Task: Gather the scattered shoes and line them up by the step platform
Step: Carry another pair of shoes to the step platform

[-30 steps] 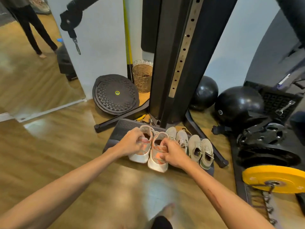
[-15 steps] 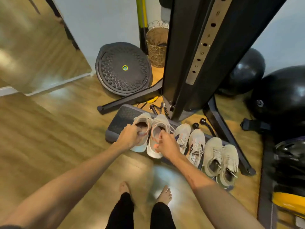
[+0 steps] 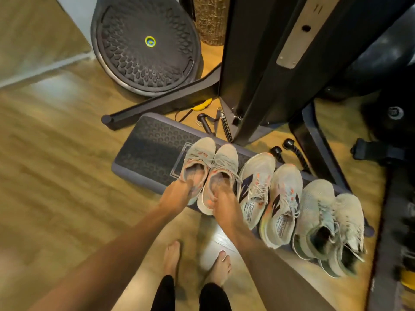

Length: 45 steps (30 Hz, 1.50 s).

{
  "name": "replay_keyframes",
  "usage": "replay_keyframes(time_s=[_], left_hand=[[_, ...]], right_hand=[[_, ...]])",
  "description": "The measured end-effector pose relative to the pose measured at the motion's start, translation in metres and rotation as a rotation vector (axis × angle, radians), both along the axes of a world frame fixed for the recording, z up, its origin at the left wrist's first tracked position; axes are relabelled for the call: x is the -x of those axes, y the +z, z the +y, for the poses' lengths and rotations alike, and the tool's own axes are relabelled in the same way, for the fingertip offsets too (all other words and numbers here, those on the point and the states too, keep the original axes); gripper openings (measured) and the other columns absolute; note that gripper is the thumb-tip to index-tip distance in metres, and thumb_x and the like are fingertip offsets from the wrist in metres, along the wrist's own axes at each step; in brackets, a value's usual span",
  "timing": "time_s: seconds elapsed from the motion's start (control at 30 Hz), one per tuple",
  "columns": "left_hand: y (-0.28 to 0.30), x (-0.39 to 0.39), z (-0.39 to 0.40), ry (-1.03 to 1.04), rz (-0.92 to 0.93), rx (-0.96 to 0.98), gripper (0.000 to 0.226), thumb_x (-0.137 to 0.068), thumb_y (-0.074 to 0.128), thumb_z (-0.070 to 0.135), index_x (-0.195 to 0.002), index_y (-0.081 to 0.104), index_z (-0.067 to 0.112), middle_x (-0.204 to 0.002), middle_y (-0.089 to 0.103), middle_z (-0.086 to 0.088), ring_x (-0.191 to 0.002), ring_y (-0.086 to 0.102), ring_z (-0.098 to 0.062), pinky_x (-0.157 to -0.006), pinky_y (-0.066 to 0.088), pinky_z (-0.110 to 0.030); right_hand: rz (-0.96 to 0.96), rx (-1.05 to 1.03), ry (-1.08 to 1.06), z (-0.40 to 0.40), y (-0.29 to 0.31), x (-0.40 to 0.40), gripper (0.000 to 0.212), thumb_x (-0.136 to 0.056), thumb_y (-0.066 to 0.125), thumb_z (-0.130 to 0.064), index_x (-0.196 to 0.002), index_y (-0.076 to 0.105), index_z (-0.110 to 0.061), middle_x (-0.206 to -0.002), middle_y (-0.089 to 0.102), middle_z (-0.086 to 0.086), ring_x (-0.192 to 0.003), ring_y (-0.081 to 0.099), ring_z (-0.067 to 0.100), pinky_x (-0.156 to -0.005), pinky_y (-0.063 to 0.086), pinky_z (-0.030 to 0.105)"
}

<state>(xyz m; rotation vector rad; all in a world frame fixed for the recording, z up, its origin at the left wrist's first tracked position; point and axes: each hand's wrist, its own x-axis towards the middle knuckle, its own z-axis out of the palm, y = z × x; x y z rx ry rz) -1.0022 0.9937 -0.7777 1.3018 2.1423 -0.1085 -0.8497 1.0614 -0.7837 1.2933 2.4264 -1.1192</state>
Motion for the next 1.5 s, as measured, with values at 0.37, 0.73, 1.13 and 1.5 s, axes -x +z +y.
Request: replay_keyframes(time_s=[0.37, 0.73, 1.13, 1.5], left_hand=[[-0.030, 0.010, -0.003, -0.014, -0.092, 0.036, 0.033, -0.100, 0.043, 0.017, -0.131, 0.043, 0.009, -0.120, 0.060, -0.018, -0.107, 0.058, -0.033, -0.085, 0.045, -0.038], [-0.010, 0.030, 0.027, -0.054, -0.217, 0.147, 0.035, -0.089, 0.059, 0.026, -0.119, 0.053, 0.009, -0.113, 0.062, -0.015, -0.105, 0.060, -0.035, -0.083, 0.050, -0.039], [0.313, 0.054, 0.127, -0.077, -0.485, -0.543, 0.056, -0.088, 0.062, 0.023, -0.141, 0.044, 0.025, -0.132, 0.058, 0.006, -0.125, 0.051, -0.012, -0.102, 0.043, -0.032], [0.635, -0.007, 0.109, -0.458, -0.534, -1.143, 0.054, -0.089, 0.064, 0.032, -0.139, 0.043, 0.032, -0.129, 0.056, 0.019, -0.120, 0.050, 0.004, -0.096, 0.043, -0.016]], right_hand=[[-0.253, -0.065, 0.167, 0.009, -0.015, 0.003, 0.051, -0.083, 0.054, 0.001, -0.130, 0.041, -0.016, -0.125, 0.052, 0.012, -0.101, 0.061, 0.031, -0.076, 0.048, 0.035], [-0.099, 0.207, -0.064, 0.017, -0.012, 0.016, 0.045, -0.085, 0.062, -0.005, -0.125, 0.045, -0.013, -0.118, 0.059, 0.010, -0.104, 0.060, 0.030, -0.082, 0.051, 0.038], [0.435, -0.132, -0.299, 0.119, 0.319, -0.005, 0.058, -0.094, 0.058, -0.041, -0.147, 0.036, -0.029, -0.147, 0.042, -0.014, -0.135, 0.037, -0.001, -0.108, 0.041, 0.033], [0.755, -0.526, -0.327, 0.057, 0.616, -0.072, 0.069, -0.085, 0.049, -0.064, -0.147, 0.030, -0.041, -0.147, 0.040, -0.025, -0.135, 0.034, -0.008, -0.109, 0.038, 0.030]])
